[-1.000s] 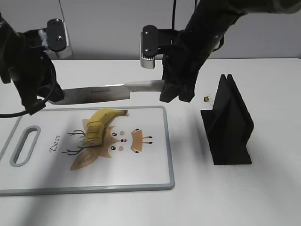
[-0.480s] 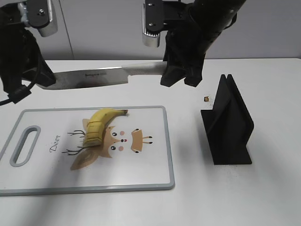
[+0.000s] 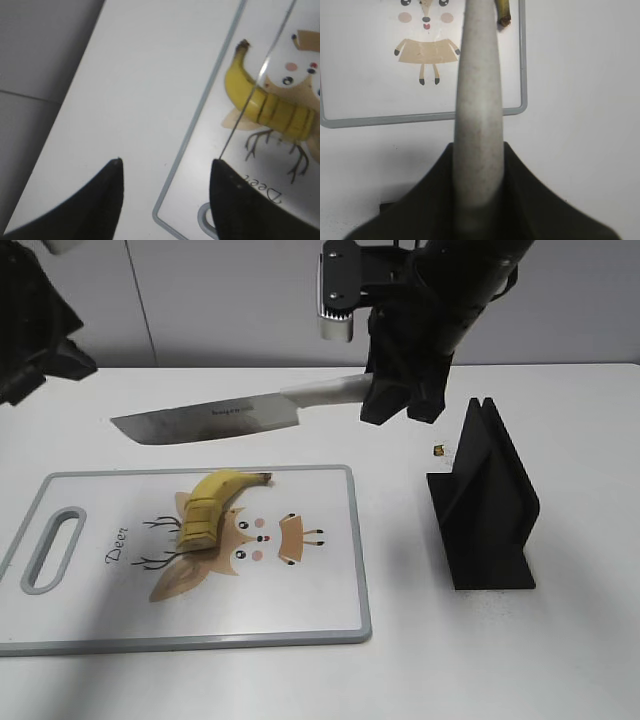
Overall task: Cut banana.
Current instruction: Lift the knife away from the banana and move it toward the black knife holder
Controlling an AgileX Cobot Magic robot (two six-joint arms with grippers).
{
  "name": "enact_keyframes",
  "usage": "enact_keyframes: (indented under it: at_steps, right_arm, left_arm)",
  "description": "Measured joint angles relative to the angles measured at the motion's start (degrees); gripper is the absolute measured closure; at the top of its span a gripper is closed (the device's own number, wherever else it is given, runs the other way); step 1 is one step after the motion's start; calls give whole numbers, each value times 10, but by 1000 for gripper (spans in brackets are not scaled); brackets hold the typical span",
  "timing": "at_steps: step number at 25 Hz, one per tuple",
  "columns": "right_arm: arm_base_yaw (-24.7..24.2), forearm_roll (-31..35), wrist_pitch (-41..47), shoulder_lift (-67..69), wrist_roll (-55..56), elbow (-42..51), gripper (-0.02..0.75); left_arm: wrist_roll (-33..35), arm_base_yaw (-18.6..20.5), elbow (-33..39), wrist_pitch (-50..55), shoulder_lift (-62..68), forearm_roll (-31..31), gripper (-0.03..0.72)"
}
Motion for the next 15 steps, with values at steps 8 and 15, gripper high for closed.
enact_keyframes:
  at_steps: [8,15]
  right_arm:
    - [1,-28,9,-46,175,0,577]
    - [1,-32,90,-86,381,0,577]
  left_arm:
    - [-320,64,0,18,-80,68,137]
    - [-470,131,2,215,-114,96,143]
